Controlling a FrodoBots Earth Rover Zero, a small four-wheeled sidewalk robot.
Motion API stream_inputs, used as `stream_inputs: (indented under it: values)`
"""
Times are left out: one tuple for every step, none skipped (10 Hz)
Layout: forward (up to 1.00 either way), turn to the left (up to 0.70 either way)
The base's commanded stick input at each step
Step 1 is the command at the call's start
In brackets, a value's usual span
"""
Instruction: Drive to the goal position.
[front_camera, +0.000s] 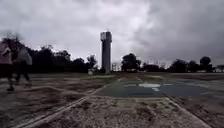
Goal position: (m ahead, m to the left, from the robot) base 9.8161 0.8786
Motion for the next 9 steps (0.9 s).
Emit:
stream_inputs:
  values:
    - [0.70, 0.00]
    - [0.70, 0.00]
    - [0.70, 0.23]
    - [0.70, 0.29]
    - [0.70, 0.13]
    - [0.70, 0.00]
    - [0.70, 0.00]
    - [0.70, 0.00]
    - [0.70, 0.00]
